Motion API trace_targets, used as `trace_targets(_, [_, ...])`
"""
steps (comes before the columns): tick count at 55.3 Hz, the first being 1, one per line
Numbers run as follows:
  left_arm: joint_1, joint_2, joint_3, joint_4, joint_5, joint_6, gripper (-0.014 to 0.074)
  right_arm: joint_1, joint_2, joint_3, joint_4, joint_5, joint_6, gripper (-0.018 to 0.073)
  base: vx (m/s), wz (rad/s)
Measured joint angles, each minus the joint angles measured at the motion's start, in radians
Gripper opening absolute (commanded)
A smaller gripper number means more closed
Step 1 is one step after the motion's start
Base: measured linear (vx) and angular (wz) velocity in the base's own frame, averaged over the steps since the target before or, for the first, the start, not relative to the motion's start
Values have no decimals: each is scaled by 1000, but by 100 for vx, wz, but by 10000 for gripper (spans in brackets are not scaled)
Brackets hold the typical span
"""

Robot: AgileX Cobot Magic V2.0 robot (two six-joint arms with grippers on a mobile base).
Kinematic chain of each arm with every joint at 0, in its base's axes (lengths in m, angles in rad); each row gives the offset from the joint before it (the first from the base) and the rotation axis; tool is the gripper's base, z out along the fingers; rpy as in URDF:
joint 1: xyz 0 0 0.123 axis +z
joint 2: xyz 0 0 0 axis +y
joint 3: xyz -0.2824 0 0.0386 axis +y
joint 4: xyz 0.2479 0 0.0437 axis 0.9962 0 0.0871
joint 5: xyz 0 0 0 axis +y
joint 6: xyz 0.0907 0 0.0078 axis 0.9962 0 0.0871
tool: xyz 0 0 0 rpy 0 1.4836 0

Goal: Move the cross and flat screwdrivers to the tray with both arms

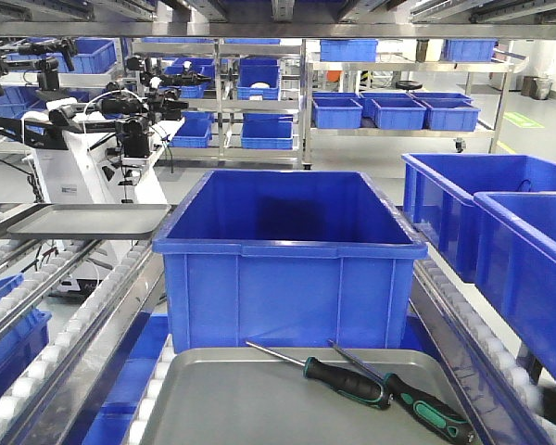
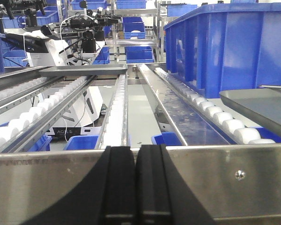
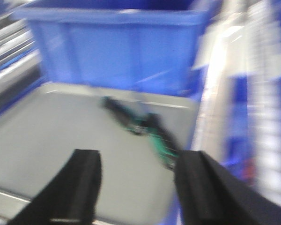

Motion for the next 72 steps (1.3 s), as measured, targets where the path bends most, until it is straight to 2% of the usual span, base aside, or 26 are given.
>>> trace_targets(7, [0, 0, 0, 0, 0, 0, -6, 0, -253, 191, -168, -25, 118, 223, 0, 0])
trace_targets(14, [0, 0, 0, 0, 0, 0, -6, -8, -461, 369, -211, -46, 144, 78, 0, 0])
trace_targets(19, [0, 0, 0, 0, 1, 0, -6, -52, -578, 493, -217, -80, 145, -15, 0, 0])
trace_targets(29, [0, 0, 1, 0, 5, 0, -6, -145, -655, 700, -230, -220, 145, -11, 0, 0])
trace_targets(34, [0, 0, 1, 0, 5, 0, -6, -155, -655, 764, -230, -310, 145, -11, 0, 0])
trace_targets(42, [0, 0, 1, 0, 5, 0, -6, -156, -655, 771, -244, -399, 146, -11, 0, 0])
trace_targets(72, [0, 0, 1, 0, 6, 0, -6, -156, -655, 771, -251, -403, 148, -8, 0, 0])
